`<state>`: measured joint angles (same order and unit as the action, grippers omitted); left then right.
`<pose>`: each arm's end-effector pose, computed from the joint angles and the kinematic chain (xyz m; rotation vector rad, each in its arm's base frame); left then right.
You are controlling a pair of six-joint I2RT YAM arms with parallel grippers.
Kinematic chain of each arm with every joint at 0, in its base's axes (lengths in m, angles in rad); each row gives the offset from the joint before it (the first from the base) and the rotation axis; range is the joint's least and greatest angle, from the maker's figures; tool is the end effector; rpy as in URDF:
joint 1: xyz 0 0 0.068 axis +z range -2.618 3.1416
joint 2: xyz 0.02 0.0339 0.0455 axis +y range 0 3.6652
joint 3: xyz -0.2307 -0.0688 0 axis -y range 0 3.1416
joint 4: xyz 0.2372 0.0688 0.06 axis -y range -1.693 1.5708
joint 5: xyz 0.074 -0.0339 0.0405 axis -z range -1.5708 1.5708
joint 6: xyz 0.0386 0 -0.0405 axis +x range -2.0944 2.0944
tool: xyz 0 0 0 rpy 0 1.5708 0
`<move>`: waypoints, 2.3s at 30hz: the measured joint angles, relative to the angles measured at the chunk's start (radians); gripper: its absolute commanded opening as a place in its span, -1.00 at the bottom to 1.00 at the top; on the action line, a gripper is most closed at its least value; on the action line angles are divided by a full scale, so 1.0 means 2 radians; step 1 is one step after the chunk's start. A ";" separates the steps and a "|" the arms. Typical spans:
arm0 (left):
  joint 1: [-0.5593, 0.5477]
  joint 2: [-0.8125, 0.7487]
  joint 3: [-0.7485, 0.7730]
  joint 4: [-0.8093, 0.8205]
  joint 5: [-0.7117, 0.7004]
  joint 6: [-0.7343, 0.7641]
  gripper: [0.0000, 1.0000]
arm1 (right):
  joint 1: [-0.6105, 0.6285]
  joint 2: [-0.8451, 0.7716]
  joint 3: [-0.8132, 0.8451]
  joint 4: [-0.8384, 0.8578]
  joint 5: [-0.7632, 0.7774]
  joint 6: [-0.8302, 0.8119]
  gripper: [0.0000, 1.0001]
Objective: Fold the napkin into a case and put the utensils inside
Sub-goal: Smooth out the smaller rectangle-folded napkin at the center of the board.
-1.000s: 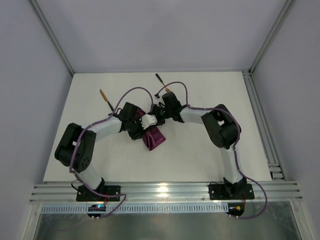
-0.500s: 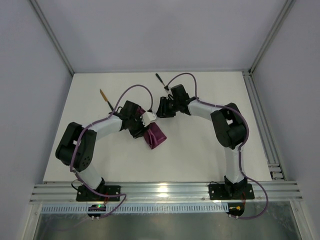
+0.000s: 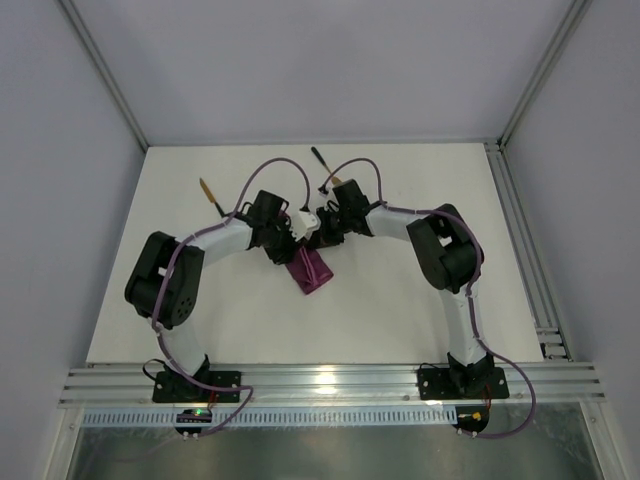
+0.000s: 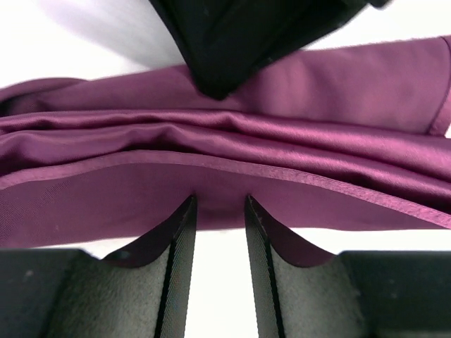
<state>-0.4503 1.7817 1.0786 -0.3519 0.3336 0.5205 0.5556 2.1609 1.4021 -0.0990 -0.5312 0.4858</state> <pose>0.3029 -0.1605 0.1354 1.3085 2.2344 -0.4113 0.3567 0.2444 0.1044 -0.3498 2.5590 1.0824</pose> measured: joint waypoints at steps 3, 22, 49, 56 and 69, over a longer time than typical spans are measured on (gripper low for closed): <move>0.000 0.010 0.011 -0.003 0.000 -0.004 -0.40 | 0.000 0.000 -0.004 0.003 -0.008 0.005 -0.92; -0.017 0.058 0.091 -0.086 0.001 -0.031 -0.18 | 0.013 -0.014 -0.131 0.205 -0.057 0.132 -0.92; -0.009 0.093 0.139 -0.138 0.014 -0.204 -1.00 | 0.029 -0.027 -0.185 0.300 0.005 0.204 -0.93; -0.010 0.086 0.139 -0.133 0.024 -0.221 -1.00 | 0.030 -0.027 -0.185 0.301 0.007 0.204 -0.93; -0.010 0.084 0.139 -0.130 0.027 -0.242 -1.00 | 0.031 -0.030 -0.182 0.290 0.012 0.200 -0.88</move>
<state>-0.4694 1.9499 1.3571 -0.6121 0.3870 0.0364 0.6178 2.1017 1.0382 0.4808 -0.5079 0.8852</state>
